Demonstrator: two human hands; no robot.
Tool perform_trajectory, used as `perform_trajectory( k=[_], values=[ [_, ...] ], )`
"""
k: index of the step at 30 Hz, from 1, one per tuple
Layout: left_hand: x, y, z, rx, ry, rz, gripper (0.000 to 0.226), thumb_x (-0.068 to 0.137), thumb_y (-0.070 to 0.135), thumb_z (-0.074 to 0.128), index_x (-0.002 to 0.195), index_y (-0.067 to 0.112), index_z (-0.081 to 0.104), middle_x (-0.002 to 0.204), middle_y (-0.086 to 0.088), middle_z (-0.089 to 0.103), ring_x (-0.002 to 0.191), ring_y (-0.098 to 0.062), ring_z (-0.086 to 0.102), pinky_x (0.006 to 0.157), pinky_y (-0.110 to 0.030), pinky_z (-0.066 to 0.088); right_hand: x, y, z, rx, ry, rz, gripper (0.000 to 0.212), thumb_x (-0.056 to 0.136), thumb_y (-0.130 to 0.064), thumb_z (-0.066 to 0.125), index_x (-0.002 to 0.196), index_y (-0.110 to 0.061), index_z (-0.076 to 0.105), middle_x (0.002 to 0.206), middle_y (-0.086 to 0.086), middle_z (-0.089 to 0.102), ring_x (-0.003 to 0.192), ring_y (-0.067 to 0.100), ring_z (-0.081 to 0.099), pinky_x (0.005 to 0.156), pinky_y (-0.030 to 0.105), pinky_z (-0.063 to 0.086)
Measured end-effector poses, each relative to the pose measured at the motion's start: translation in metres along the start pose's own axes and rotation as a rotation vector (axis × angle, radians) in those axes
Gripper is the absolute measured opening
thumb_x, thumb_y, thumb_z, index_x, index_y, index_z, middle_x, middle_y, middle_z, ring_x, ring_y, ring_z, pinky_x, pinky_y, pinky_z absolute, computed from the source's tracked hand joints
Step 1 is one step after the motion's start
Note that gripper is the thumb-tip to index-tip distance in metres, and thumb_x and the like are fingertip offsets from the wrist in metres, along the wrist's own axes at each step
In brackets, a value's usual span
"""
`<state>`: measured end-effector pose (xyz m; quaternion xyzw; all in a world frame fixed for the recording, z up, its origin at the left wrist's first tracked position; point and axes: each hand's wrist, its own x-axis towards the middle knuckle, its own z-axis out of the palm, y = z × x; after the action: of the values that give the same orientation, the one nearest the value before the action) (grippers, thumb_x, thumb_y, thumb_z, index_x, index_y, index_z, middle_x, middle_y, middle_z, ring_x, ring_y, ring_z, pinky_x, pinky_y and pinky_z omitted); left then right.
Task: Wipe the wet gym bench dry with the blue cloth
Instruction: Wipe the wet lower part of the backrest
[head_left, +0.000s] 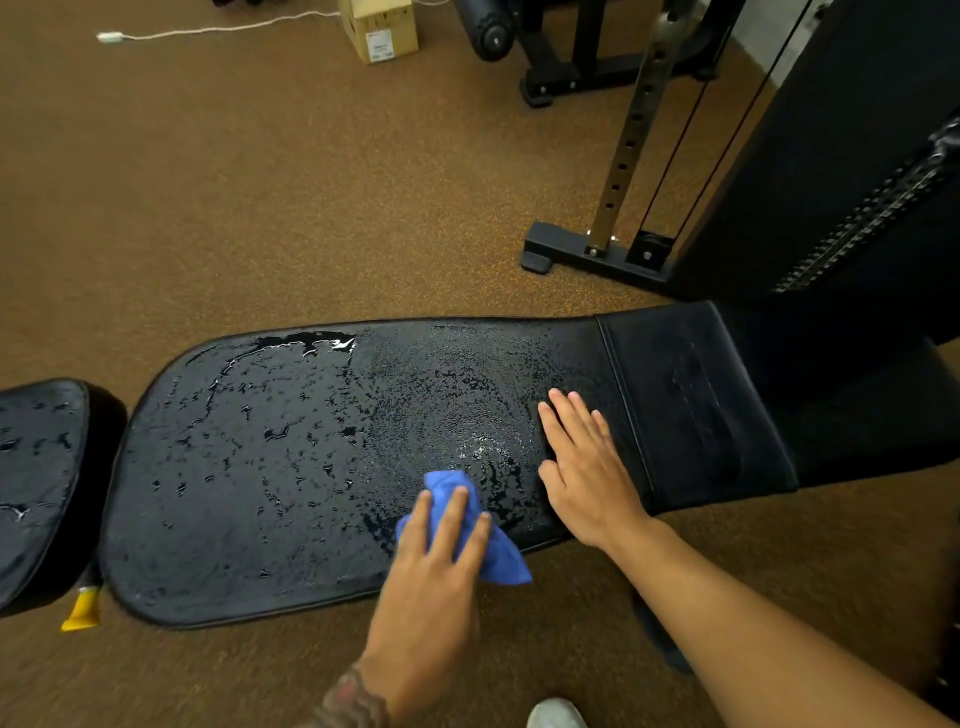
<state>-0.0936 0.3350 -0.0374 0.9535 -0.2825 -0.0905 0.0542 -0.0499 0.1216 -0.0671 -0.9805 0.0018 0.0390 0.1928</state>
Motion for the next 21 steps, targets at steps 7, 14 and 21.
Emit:
perform_trajectory(
  k=[7,14,21],
  values=[
    [0.058,-0.015,-0.006,-0.032,0.008,-0.09,0.06,0.079,0.008,0.046,0.14,0.015,0.046,0.152,-0.013,0.035,0.137,-0.048,0.03,0.108,-0.055,0.033,0.001,0.0,0.002,-0.01,0.013,-0.002,0.067,0.085,-0.028,0.021,0.151,-0.012,0.02,0.16,0.005,0.011,0.147,0.018,0.0,0.119,0.041,0.001],
    [-0.011,-0.067,0.005,-0.018,0.089,-0.234,0.059,0.078,0.014,0.032,0.132,0.01,0.055,0.146,-0.017,0.043,0.128,-0.051,0.037,0.097,-0.058,0.045,0.0,-0.002,0.001,0.0,0.012,0.005,0.063,0.089,-0.023,0.029,0.151,-0.012,0.019,0.16,0.004,0.01,0.147,0.017,-0.002,0.119,0.039,-0.001],
    [0.0,-0.003,0.007,-0.024,0.011,-0.018,0.067,0.066,0.016,0.034,0.127,0.01,0.062,0.141,-0.018,0.05,0.126,-0.052,0.043,0.092,-0.06,0.047,0.001,-0.007,0.002,-0.065,0.014,0.018,0.069,0.083,-0.029,0.02,0.149,-0.009,0.024,0.159,0.007,0.016,0.147,0.021,0.005,0.118,0.04,0.001]
  ],
)
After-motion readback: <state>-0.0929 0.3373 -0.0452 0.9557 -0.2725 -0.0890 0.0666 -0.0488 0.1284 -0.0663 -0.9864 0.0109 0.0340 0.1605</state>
